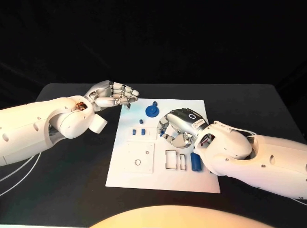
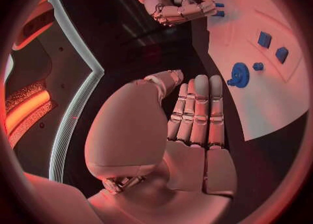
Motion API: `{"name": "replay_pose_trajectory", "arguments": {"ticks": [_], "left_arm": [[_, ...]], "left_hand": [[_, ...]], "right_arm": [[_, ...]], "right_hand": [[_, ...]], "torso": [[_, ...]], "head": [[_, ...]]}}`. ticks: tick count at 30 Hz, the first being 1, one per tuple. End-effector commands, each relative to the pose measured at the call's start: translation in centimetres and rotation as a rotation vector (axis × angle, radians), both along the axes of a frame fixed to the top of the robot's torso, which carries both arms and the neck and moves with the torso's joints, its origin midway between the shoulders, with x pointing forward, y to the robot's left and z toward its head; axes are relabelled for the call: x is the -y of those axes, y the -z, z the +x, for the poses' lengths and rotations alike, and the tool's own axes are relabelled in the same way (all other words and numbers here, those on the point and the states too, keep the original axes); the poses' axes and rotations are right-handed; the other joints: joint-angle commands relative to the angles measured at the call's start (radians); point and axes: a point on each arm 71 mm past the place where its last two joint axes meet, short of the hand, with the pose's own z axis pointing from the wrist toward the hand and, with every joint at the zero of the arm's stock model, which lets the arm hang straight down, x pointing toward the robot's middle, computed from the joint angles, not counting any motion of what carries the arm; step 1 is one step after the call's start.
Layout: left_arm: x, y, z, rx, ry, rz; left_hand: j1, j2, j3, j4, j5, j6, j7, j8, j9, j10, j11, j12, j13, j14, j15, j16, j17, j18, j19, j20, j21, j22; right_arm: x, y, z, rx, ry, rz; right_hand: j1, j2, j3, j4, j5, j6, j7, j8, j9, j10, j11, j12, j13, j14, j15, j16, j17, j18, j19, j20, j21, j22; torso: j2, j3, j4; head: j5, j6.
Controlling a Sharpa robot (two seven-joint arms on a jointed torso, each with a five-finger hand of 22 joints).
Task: Assemble the parts on the task board
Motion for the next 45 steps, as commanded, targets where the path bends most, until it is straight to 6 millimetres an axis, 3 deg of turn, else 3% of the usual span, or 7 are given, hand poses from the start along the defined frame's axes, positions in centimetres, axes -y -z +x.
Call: {"name": "replay_pose_trajectory", "arguments": {"ticks": [1,14,18,26,32,45], "left_arm": [[-0.1,-0.2,0.1,0.006,-0.033,-0.047],[0.2,-0.2,0.3,0.001,-0.042,-0.063],[0.3,-0.2,0.4,0.000,-0.040,-0.064],[0.4,-0.2,0.4,-0.003,-0.038,-0.064],[0.4,-0.1,0.4,-0.006,-0.033,-0.064],[0.4,-0.1,0.4,-0.011,-0.030,-0.063]], "left_hand": [[-0.012,0.001,-0.006,0.001,0.004,-0.007,0.000,-0.006,-0.001,-0.008,0.002,0.004,-0.001,-0.002,0.004,-0.004,-0.001,0.012,-0.002,0.007,-0.007,-0.001],[-0.012,0.002,-0.006,0.002,0.004,-0.006,0.000,-0.005,-0.001,-0.008,0.002,0.006,-0.001,-0.002,0.004,-0.004,-0.002,0.012,-0.001,0.007,-0.009,-0.002],[-0.012,0.002,-0.006,0.002,0.004,-0.006,0.000,-0.005,-0.001,-0.008,0.002,0.006,-0.001,-0.002,0.004,-0.004,-0.002,0.012,-0.001,0.007,-0.009,-0.002],[-0.012,0.002,-0.006,0.002,0.004,-0.006,0.000,-0.005,-0.001,-0.008,0.002,0.006,-0.001,-0.002,0.004,-0.004,-0.002,0.012,-0.001,0.007,-0.009,-0.002],[-0.013,0.002,-0.008,0.003,0.004,-0.006,0.000,-0.004,-0.001,-0.008,0.002,0.008,-0.001,-0.002,0.004,-0.004,-0.003,0.012,-0.001,0.008,-0.011,-0.004],[-0.014,0.002,-0.008,0.004,0.004,-0.006,0.000,-0.004,-0.001,-0.009,0.003,0.008,-0.001,-0.002,0.004,-0.004,-0.003,0.012,0.000,0.008,-0.012,-0.004]], "right_arm": [[-0.7,0.5,-0.3,-0.014,-0.046,0.027],[-3.3,3.4,-1.0,-0.068,-0.086,0.023],[-3.9,3.8,-1.2,-0.073,-0.092,0.025],[-4.3,4.2,-1.5,-0.084,-0.102,0.028],[-4.4,4.4,-1.4,-0.089,-0.103,0.024],[-4.5,4.7,-1.5,-0.104,-0.109,0.003]], "right_hand": [[0.002,0.013,0.013,-0.014,0.007,0.001,0.004,-0.004,0.001,0.063,-0.057,0.002,0.069,0.044,-0.007,0.005,-0.001,-0.015,-0.002,0.004,-0.008,0.075],[0.002,0.014,0.015,-0.016,0.009,-0.001,0.005,-0.005,0.001,0.061,-0.056,0.000,0.069,0.044,-0.006,0.005,-0.001,-0.014,-0.004,0.005,-0.012,0.074],[0.002,0.015,0.015,-0.016,0.010,-0.002,0.006,-0.006,0.001,0.061,-0.056,-0.001,0.069,0.045,-0.006,0.006,0.001,-0.014,-0.005,0.005,-0.014,0.074],[0.001,0.016,0.015,-0.017,0.012,-0.003,0.007,-0.007,0.002,0.060,-0.055,-0.002,0.070,0.045,-0.005,0.006,0.001,-0.013,-0.006,0.005,-0.016,0.073],[0.001,0.016,0.015,-0.017,0.012,-0.003,0.007,-0.007,0.002,0.060,-0.055,-0.002,0.070,0.045,-0.005,0.006,0.001,-0.013,-0.006,0.005,-0.016,0.073],[-0.001,0.016,0.015,-0.018,0.013,-0.003,0.007,-0.007,0.002,0.060,-0.054,-0.003,0.070,0.045,-0.004,0.006,0.000,-0.013,-0.007,0.006,-0.018,0.073]], "torso": [[0.000,-0.0012,0.0006],[0.002,0.0013,0.0003],[0.002,0.0010,-0.0002],[0.001,-0.0006,-0.0022],[0.001,0.0012,-0.0001],[0.001,0.0009,-0.0018]], "head": [[0.026,-0.009],[0.090,-0.029],[0.102,-0.033],[0.108,-0.038],[0.109,-0.040],[0.108,-0.047]]}}
